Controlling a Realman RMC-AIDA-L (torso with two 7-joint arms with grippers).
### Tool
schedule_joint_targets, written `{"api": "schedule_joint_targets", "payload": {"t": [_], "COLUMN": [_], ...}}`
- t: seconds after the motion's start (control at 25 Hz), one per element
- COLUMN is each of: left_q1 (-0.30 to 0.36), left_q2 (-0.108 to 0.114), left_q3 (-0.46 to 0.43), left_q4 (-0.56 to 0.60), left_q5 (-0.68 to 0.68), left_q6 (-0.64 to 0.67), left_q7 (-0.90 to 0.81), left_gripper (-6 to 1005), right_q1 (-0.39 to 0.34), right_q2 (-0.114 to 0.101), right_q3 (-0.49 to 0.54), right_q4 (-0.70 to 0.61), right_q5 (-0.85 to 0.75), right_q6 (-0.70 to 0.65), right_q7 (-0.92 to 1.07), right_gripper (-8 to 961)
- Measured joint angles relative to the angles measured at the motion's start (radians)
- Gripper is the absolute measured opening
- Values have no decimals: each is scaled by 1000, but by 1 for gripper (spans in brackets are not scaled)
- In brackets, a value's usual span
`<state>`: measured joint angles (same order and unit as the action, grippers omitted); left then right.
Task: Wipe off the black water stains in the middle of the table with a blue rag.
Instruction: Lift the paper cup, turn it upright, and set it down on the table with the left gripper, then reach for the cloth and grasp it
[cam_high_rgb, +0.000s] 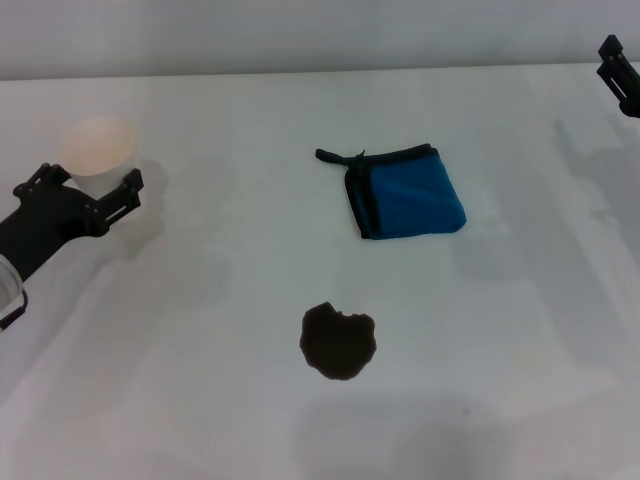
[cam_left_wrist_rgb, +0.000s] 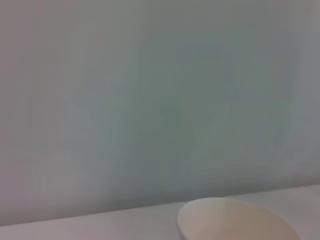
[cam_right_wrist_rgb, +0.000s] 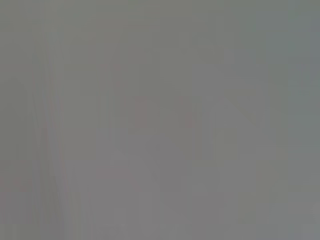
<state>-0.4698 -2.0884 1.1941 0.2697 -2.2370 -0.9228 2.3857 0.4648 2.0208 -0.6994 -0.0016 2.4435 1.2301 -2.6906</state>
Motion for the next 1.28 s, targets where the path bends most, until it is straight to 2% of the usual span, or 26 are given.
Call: {"api": "schedule_joint_targets", "payload": {"t": [0.48, 1.0, 1.28], "left_q1": [-30, -39, -21], "left_q2": [-2, -2, -2], "left_q3": [3, 4, 4], "left_q4": [-85, -108, -115], "left_q5": [-48, -53, -53], "left_q6": [23, 68, 62], "left_q7": [98, 106, 107], "left_gripper": [872, 873, 873], "right_q1": [4, 14, 14], "right_q2": [1, 2, 3], "right_q3": [0, 0, 0], "right_q4": [0, 0, 0], "right_q5": [0, -6, -5], "right_q6": [0, 4, 6], "right_q7": [0, 4, 17], "right_gripper": [857, 857, 856]}}
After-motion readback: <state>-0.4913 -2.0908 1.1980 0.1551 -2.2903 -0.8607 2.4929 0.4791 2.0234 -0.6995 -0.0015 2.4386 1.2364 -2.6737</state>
